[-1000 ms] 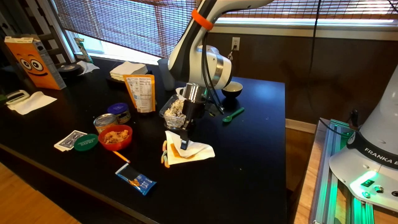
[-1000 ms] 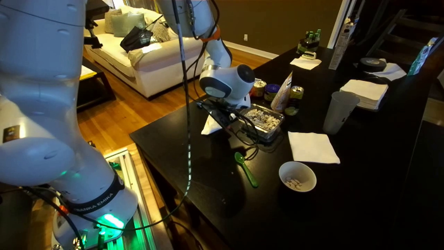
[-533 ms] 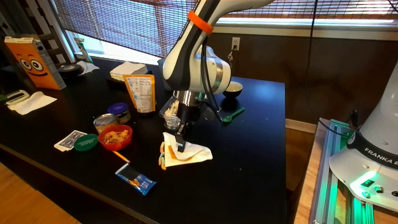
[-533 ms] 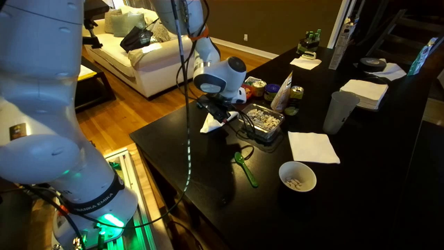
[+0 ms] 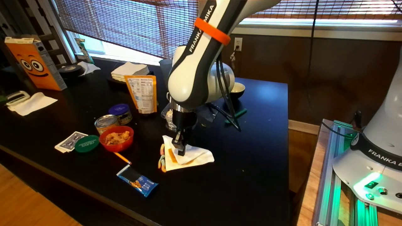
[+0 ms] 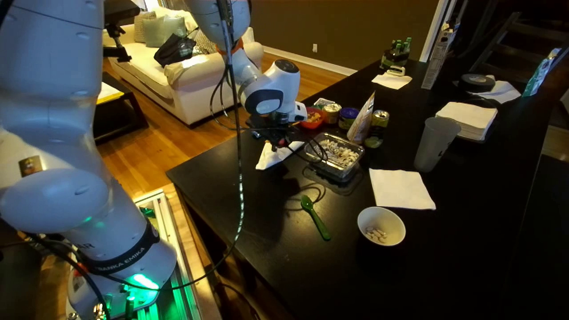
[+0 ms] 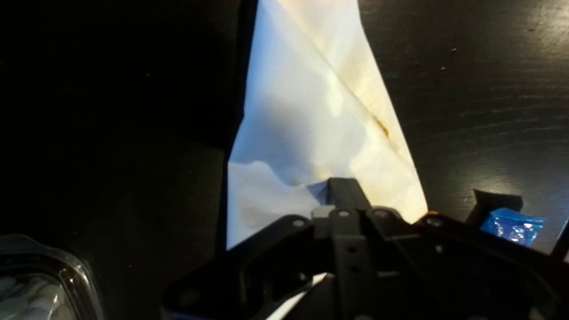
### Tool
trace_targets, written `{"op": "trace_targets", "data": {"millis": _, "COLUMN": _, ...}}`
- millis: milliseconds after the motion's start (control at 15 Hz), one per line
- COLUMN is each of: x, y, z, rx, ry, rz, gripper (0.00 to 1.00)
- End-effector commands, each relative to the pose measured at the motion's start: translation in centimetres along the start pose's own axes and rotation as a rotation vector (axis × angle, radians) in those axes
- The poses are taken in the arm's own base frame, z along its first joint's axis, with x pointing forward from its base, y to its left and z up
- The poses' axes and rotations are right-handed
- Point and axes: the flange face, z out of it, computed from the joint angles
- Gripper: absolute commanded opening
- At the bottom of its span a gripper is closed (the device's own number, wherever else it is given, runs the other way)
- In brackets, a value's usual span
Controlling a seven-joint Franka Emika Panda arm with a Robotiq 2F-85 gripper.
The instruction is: Pick up the pastry on the table
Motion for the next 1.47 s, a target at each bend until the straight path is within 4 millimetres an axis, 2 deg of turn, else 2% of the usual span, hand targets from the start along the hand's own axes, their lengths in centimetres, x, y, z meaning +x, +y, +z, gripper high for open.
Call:
{"op": "trace_targets", "data": {"millis": 0, "x": -0.7, "y": -1.0, "z": -0.4, "rx": -0.077, "ry": -0.028, "rz": -0.001, "gripper": 0.00}}
{"op": "trace_targets", "data": {"millis": 267, "x": -0.5, "y": -1.6, "z": -0.5, "rx": -0.130, "ry": -0.040, "rz": -0.013, "gripper": 0.00}}
{"op": "trace_targets", "data": {"millis": 333, "x": -0.5, "y": -1.7, "z": -0.4, "rx": -0.139, "ry": -0.040, "rz": -0.016, "gripper": 0.23}}
{"op": "trace_targets", "data": {"millis": 467, "x": -0.3, "y": -1.9, "z": -0.4, "rx": -0.152, "ry": -0.044, "rz": -0.020, "gripper": 0.32}}
{"op": "trace_targets", "data": {"millis": 733, "x": -0.5, "y": -2.0, "z": -0.9, "rx": -0.180, "ry": -0.048, "rz": -0.030, "gripper": 0.59}}
{"op": "trace_targets", "data": {"millis": 1067, "x": -0.4, "y": -1.9, "z": -0.5, "rx": -0.194, "ry": -0.054, "rz": -0.055, "gripper": 0.95}}
{"op": "trace_targets", "data": {"millis": 1133, "x": -0.4, "y": -1.8, "z": -0.4, "rx": -0.200, "ry": -0.054, "rz": -0.061, "gripper": 0.99}}
{"op": "trace_targets", "data": {"millis": 1400, "x": -0.3, "y": -0.7, "z": 0.6, "rx": -0.181, "ry": -0.052, "rz": -0.070, "gripper": 1.00}}
